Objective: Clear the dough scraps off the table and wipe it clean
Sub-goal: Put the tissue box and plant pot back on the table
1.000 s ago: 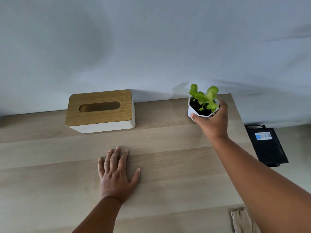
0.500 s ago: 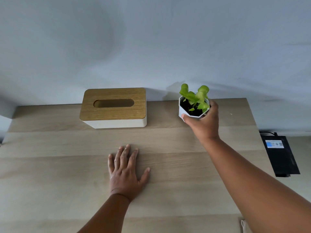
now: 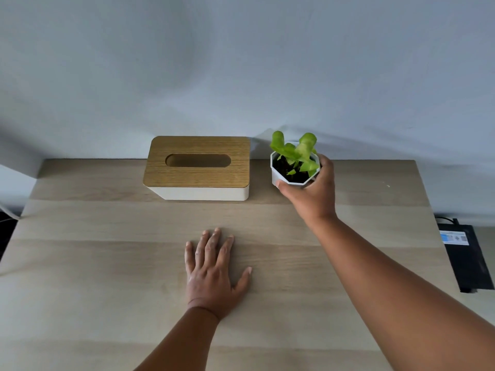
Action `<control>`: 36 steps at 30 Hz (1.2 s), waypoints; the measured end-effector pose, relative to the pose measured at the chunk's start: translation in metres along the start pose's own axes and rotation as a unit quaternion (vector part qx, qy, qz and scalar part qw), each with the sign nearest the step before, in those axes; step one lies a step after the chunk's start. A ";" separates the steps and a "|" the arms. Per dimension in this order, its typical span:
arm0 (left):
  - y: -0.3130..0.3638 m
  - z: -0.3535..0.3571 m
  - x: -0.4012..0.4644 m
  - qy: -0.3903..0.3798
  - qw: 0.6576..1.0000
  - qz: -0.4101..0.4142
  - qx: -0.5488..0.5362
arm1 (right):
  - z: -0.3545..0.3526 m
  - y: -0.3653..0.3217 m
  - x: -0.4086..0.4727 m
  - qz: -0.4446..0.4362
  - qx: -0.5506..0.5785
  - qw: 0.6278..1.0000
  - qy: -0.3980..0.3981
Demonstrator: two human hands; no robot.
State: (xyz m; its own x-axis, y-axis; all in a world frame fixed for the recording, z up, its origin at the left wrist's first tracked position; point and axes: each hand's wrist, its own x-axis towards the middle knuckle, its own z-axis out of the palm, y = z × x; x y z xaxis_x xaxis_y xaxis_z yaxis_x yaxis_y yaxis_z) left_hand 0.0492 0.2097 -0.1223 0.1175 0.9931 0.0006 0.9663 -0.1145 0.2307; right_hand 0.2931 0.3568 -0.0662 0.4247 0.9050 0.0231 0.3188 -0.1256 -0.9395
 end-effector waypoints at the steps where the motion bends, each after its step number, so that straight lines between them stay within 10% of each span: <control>1: 0.000 0.000 0.000 0.001 1.000 0.001 0.000 | 0.003 0.000 0.000 0.000 0.001 1.000 -0.002; 36: -0.001 0.002 0.001 -0.003 1.000 0.001 0.001 | 0.042 0.009 -0.010 -0.004 0.051 0.999 -0.016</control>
State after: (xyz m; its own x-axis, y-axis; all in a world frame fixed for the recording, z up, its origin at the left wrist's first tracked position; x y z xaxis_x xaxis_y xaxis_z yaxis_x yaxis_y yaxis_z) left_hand 0.0486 0.2103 -0.1246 0.1215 0.9926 -0.0048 0.9665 -0.1172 0.2284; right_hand 0.2562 0.3635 -0.0889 0.3949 0.9185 0.0206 0.2336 -0.0787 -0.9691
